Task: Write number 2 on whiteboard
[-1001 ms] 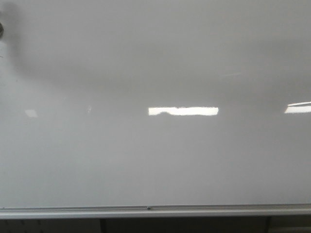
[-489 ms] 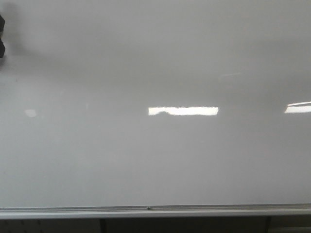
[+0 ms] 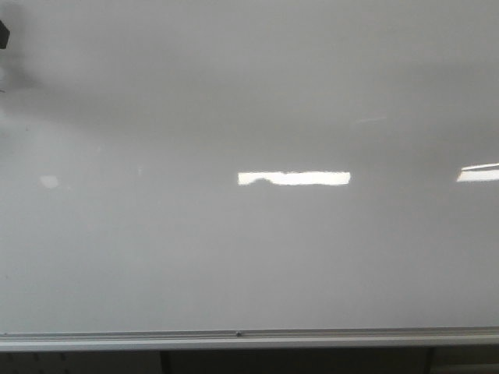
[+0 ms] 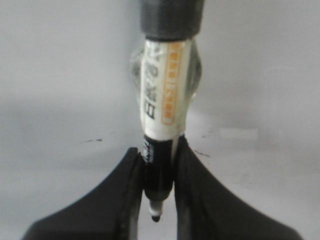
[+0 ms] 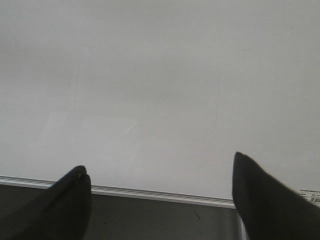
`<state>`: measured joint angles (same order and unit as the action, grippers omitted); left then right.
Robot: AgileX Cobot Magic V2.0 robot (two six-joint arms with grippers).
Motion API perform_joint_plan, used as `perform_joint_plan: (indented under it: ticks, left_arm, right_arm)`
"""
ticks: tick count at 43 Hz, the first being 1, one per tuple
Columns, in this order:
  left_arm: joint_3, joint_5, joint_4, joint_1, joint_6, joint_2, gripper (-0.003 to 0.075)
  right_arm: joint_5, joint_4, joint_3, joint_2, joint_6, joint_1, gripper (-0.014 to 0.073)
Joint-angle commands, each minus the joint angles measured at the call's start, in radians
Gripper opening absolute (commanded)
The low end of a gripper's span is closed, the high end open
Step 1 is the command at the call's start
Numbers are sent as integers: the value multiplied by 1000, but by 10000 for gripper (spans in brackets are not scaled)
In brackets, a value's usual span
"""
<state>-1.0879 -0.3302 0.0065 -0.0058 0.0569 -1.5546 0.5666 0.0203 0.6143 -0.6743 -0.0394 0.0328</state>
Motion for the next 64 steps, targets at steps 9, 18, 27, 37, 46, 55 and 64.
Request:
perform_joint_plan:
  ticks: [9,18,27,37,46,55,64]
  left_arm:
    - [-63,-109,-7,-8,1,72,-13]
    - [-123,-357,21,-52,-57,150,-13]
    - [-123,-524,21,-166,-174,284,-13]
    - [-123,-713,1,-357,-307,411,-13]
    - [-87,-827,-19,-553,-392,436,-13]
    - [-49,-783,-19,-711,-392,406,-13]
    - [-49,-711,-19,-797,-417,320,-13]
  right_arm:
    - [-74,-7,30,-5,-6,-3,600]
    - [-77,-7,30,-5,-6,-3,600]
    - [-77,-7,30,-5,-6,-3,600]
    - [-55,19,30,-5,-6,-3,600]
    - [-17,55,30,-5,-7,-3,600]
    - [34,129,45,-6,-123,40,600]
    - [162,285,111,-72,-455,163,596]
